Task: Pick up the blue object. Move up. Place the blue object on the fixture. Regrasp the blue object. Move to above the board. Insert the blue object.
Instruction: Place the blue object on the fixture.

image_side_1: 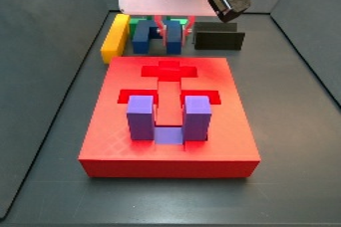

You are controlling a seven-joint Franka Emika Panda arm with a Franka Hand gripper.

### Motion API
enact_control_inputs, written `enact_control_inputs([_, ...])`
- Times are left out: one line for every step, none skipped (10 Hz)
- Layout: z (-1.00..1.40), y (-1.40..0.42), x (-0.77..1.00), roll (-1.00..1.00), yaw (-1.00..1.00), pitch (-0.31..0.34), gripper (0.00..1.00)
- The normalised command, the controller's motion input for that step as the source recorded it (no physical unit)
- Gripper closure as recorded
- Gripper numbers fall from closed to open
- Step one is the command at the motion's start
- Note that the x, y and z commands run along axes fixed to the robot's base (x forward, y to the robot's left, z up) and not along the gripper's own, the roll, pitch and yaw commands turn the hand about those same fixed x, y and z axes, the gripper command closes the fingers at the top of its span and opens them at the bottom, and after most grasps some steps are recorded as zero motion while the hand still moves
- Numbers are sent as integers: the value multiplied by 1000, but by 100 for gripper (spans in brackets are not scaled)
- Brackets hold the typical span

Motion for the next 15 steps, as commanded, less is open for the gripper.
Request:
enact_control_inputs([0, 0, 0, 0, 0, -11, 100])
enact_control_inputs([0, 0, -26, 0, 0, 0, 100])
enact_control_inputs([700, 0, 69, 0, -306, 0, 100])
enact_control_inputs([1000, 0, 383, 126, -306, 120, 100])
enact_control_inputs([1000, 0, 620, 0, -254, 146, 100])
enact_control_inputs([1000, 9, 734, -246, -291, 74, 100])
enact_control_inputs([840, 74, 797, -460, -291, 0, 100])
enact_control_inputs([671, 109, 814, -554, -243, 0, 100])
enact_control_inputs([574, 69, 649, -640, -109, 0, 100])
enact_control_inputs([466, 54, 626, -697, 0, 20, 100])
enact_control_inputs([417, 20, 657, -746, 0, 94, 100])
enact_control_inputs([363, 11, 703, -754, 0, 169, 100])
enact_control_inputs([203, 0, 729, -706, 29, 231, 100])
enact_control_inputs([83, 0, 763, -663, 20, 306, 100])
enact_control_inputs([0, 0, 866, -451, 0, 486, 100])
